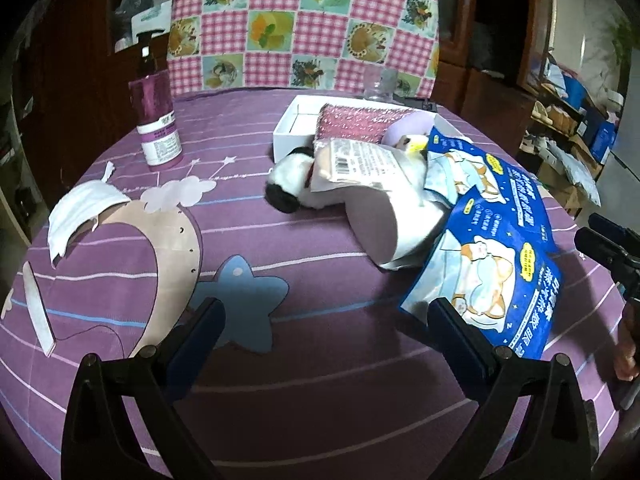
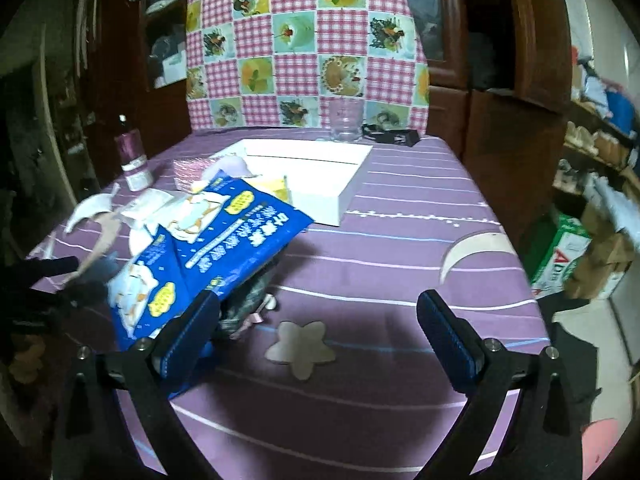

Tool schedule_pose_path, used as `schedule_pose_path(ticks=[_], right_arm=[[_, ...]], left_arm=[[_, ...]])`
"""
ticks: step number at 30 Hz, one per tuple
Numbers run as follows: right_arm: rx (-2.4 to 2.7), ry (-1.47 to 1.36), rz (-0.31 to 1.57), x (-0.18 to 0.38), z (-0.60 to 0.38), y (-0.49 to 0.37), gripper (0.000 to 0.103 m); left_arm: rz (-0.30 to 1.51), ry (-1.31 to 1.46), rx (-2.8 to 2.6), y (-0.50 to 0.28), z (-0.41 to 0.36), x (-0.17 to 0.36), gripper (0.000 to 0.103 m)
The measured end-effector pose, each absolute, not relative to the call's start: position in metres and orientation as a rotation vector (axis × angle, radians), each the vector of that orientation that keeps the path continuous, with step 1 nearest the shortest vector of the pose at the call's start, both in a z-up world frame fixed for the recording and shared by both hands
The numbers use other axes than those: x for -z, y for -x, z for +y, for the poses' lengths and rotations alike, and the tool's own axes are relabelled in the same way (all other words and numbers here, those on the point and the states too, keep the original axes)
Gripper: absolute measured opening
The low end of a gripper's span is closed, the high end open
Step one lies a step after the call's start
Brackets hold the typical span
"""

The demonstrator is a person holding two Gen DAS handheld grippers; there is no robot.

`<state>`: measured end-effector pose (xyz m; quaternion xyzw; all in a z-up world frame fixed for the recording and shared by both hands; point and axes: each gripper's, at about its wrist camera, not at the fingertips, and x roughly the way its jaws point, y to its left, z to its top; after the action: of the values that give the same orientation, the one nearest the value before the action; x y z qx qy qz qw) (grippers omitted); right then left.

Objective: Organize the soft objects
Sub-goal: 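Move the right gripper toward the pile of blue eye-mask packets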

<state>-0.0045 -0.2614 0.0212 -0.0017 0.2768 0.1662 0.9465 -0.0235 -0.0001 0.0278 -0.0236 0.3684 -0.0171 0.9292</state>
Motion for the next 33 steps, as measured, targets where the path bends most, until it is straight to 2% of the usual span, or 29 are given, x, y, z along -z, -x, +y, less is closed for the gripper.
schedule_pose_path(ticks=[21,33], right_arm=[[-0.286,0.051,0.549,-0.025,-0.254,0.011,0.099],[-0.397,0.047,0.617,-0.021,-0.245,0.009,0.099]], left_arm=[[0.733,0.034,0.032,0.029,-0.005,-0.032,0.102],[0.722,0.037,0.052,0.03,-0.005,-0.032,0.102]])
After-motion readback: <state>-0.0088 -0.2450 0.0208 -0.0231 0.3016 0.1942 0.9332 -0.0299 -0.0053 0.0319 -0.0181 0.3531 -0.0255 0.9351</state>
